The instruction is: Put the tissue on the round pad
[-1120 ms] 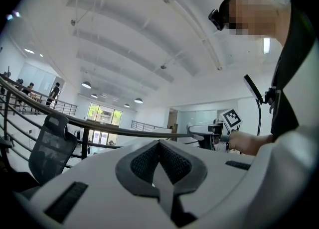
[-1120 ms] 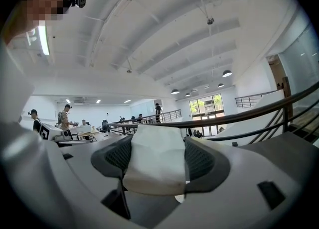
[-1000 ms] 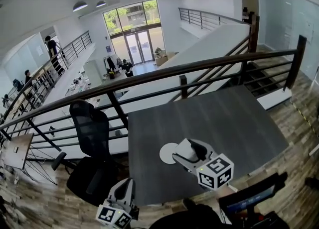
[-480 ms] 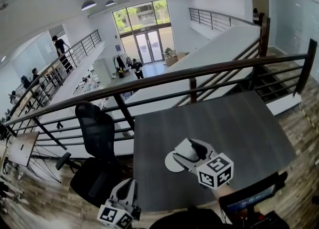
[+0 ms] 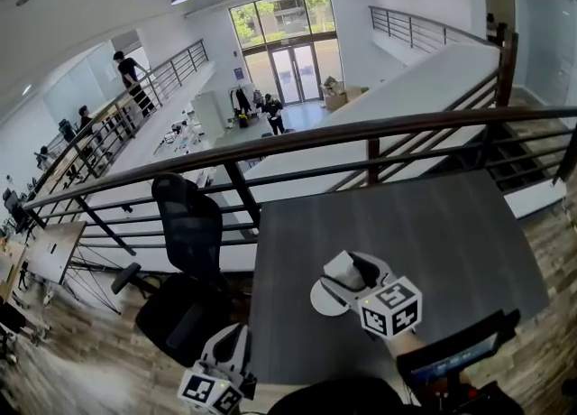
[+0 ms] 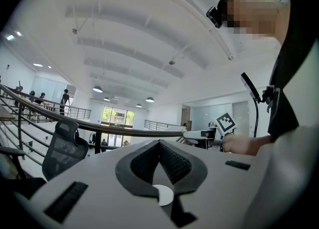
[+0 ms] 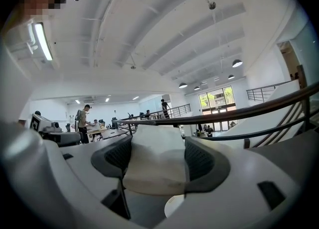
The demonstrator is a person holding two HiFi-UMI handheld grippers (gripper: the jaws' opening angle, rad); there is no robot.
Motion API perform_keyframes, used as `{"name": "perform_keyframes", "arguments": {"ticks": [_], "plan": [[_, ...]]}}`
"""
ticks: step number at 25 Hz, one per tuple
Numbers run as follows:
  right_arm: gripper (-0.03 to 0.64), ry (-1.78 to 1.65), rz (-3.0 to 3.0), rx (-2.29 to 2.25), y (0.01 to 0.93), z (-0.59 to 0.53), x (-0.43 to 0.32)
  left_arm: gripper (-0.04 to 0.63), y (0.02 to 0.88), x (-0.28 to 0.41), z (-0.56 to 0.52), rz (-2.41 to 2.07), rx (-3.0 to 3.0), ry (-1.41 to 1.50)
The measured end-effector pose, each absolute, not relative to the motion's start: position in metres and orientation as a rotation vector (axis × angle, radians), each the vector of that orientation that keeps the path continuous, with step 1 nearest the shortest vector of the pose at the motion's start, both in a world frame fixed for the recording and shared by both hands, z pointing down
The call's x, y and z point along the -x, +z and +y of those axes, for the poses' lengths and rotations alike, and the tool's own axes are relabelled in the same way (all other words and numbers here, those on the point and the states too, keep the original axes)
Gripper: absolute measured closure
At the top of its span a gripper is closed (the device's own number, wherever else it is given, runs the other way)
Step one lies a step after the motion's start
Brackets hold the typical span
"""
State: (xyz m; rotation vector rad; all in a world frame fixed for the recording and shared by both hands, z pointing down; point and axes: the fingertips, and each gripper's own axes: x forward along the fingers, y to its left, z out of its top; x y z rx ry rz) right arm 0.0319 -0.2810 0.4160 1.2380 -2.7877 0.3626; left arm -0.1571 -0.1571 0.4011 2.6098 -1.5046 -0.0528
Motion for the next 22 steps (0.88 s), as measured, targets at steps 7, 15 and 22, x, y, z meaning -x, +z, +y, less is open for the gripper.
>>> {"name": "perform_keyframes", "arguments": {"ticks": [7, 15, 22], "plan": [[0.285, 0.433, -2.774, -1.152, 0.454, -0.305, -0.016, 0.592, 0.405, 0.159, -0.168, -1.564, -2.575, -0.019], [0.285, 0.509, -2.702, -1.059, 0.510, -0.325, -0.009, 0.592, 0.408, 0.153, -0.170, -1.625, -2.515, 0.019], [0.285, 0.561, -2.623, -1.030, 0.557, -0.336, -0.010, 0.592, 0.409, 0.156, -0.163, -1.697, -2.437, 0.058]]}}
